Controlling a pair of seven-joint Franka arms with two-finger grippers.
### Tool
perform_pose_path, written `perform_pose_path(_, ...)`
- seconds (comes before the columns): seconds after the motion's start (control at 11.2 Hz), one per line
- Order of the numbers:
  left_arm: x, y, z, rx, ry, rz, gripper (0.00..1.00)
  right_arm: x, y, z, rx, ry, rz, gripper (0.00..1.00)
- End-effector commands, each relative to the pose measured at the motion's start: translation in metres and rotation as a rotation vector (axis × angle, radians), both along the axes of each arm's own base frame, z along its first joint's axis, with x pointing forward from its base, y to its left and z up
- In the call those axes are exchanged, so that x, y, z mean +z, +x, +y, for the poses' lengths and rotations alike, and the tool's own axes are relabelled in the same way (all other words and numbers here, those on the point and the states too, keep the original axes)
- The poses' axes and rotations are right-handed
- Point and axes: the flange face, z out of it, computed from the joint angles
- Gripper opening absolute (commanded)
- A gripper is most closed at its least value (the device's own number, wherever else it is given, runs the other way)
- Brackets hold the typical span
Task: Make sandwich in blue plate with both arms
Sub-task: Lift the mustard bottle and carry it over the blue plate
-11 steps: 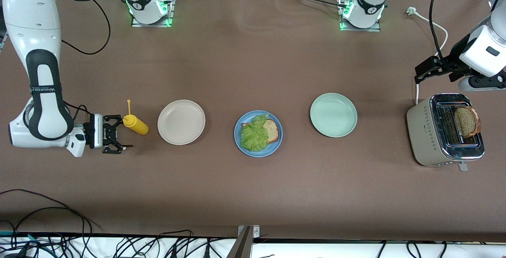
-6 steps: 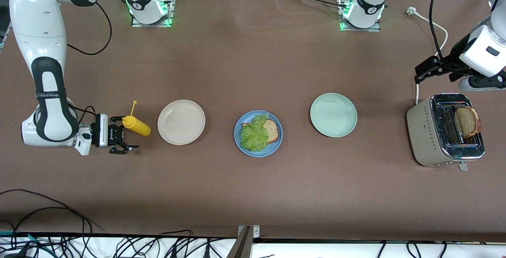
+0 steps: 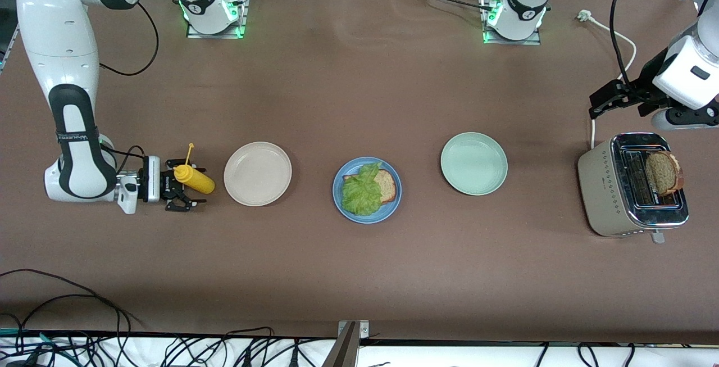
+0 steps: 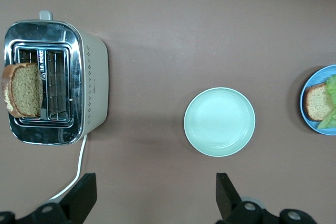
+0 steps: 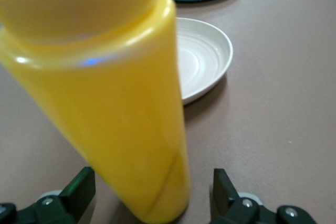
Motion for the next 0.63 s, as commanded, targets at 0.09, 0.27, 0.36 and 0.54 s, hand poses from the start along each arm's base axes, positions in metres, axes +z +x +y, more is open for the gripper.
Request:
perform_pose_path(0.09,0.005,-0.003,0.001,-0.012,-0.014,-0.012,1.00,0.007,-0.006,0.004,0.005,0.051,-0.014,0.65)
perform_pose_path(0.27,0.005,-0.003,0.001,-0.012,-0.014,-0.012,1.00,0.008,-0.004,0.004,0.001,0.045,-0.024,0.15)
perform_pose_path(0.36,0.005,-0.003,0.001,-0.012,-0.014,-0.012,1.00,0.011,-0.001,0.006,-0.004,0.040,-0.026,0.00)
perform_pose_path(0.54,0.005,-0.003,0.001,-0.012,-0.014,-0.012,1.00,0.020,0.007,0.015,-0.041,-0.002,-0.010,0.00)
